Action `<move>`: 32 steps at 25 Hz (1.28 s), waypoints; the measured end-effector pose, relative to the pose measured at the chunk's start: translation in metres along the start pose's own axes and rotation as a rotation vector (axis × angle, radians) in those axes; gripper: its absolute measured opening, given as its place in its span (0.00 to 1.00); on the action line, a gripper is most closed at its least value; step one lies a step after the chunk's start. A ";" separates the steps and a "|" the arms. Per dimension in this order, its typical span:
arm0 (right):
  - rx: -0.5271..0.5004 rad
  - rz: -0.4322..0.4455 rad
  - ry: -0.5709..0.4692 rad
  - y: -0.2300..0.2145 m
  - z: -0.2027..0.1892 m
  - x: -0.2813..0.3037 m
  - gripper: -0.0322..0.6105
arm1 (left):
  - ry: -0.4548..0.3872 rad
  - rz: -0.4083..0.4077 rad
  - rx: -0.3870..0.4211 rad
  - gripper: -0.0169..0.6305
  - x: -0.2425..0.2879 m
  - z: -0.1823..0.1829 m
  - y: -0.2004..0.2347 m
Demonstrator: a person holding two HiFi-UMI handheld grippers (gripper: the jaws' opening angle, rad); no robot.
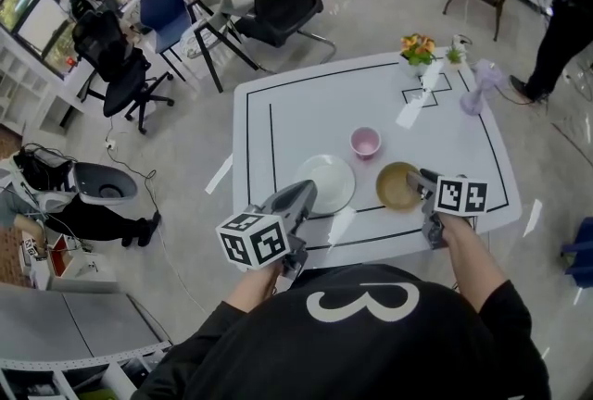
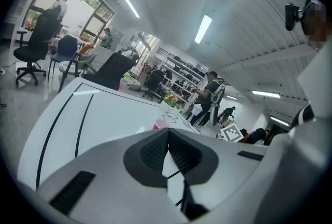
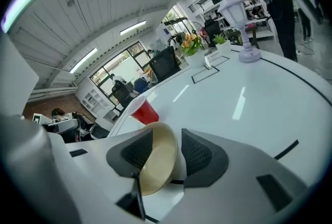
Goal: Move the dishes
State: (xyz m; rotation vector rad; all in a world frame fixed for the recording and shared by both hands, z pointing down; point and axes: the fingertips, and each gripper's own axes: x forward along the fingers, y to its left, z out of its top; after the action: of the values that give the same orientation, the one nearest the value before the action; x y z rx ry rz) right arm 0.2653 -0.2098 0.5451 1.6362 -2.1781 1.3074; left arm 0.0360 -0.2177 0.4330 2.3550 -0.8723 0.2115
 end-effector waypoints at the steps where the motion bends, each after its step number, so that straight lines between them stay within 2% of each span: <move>1: -0.033 0.001 -0.016 0.003 0.007 -0.003 0.35 | -0.005 -0.002 0.006 0.03 0.000 0.004 -0.002; 4: -0.181 0.006 -0.066 0.016 0.028 -0.014 0.41 | -0.019 -0.019 0.023 0.03 0.001 0.014 -0.012; 7: -0.276 0.101 -0.123 0.045 0.045 -0.032 0.46 | -0.029 -0.043 0.045 0.03 0.000 0.022 -0.026; 11: -0.378 0.251 -0.240 0.095 0.064 -0.068 0.42 | -0.047 -0.076 0.069 0.03 0.000 0.034 -0.046; 15: -0.495 0.330 -0.327 0.134 0.073 -0.095 0.35 | -0.080 -0.141 0.091 0.03 -0.002 0.049 -0.069; 21: -0.535 0.368 -0.416 0.173 0.075 -0.122 0.20 | -0.091 -0.247 0.131 0.03 -0.018 0.063 -0.095; 23: -0.535 0.384 -0.439 0.188 0.074 -0.127 0.08 | -0.083 -0.272 0.149 0.03 -0.024 0.066 -0.099; 28: -0.626 0.415 -0.456 0.234 0.060 -0.126 0.06 | -0.063 -0.310 0.171 0.03 -0.044 0.066 -0.097; 32: -0.552 0.434 -0.463 0.252 0.053 -0.119 0.06 | -0.083 -0.319 0.166 0.03 -0.067 0.070 -0.086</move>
State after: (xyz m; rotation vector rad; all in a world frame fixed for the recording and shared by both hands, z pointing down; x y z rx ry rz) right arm 0.1248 -0.1490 0.3059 1.3748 -2.9270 0.3012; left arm 0.0347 -0.1719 0.3119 2.6335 -0.5209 0.0572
